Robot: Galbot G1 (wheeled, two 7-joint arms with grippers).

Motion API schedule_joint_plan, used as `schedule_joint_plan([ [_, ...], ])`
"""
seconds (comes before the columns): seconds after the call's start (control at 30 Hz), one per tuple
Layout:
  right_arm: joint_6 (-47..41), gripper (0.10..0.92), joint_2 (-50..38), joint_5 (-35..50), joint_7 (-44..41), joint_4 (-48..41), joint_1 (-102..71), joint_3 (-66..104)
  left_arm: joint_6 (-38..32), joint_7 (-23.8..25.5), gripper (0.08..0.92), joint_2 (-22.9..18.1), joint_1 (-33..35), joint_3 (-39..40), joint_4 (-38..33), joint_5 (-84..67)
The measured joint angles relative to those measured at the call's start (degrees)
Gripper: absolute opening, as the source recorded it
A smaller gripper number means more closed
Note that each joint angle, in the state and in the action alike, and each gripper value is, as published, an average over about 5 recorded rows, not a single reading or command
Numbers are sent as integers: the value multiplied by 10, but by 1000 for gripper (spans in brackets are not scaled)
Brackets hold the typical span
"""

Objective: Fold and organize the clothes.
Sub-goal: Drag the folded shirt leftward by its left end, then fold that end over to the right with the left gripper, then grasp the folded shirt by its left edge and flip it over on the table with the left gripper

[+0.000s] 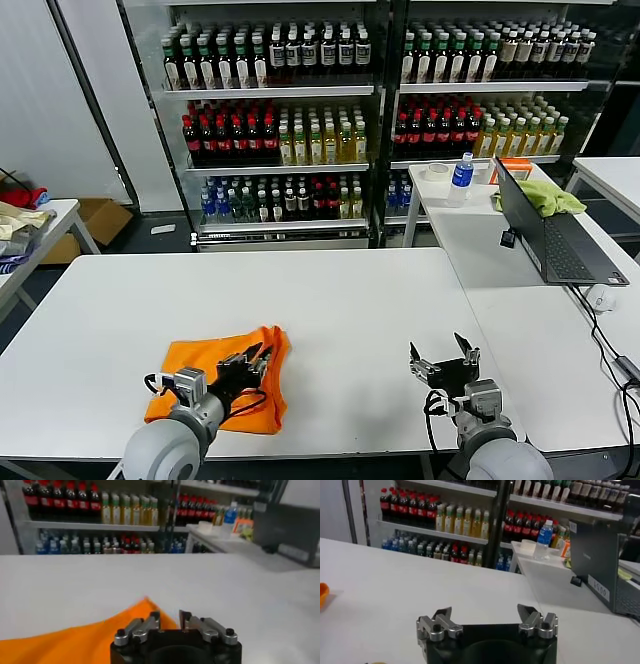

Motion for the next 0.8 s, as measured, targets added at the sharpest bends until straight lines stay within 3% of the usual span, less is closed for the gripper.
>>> schedule_joint_plan([
  [0.2, 0, 823, 3, 0, -2, 0, 4, -2, -38, 20, 485, 2, -5, -11, 4, -21],
  [0.5, 3, 823, 10, -1, -8, -9, 17, -7, -69, 26, 771, 50, 32, -104, 30, -34],
  [0.6, 4, 823, 11, -1, -10, -12, 21, -9, -65, 21, 814, 59, 56, -136, 43, -33],
  [0.8, 4, 823, 14, -4, -10, -13, 21, -12, -48, 6, 823, 63, 86, -170, 66, -29],
])
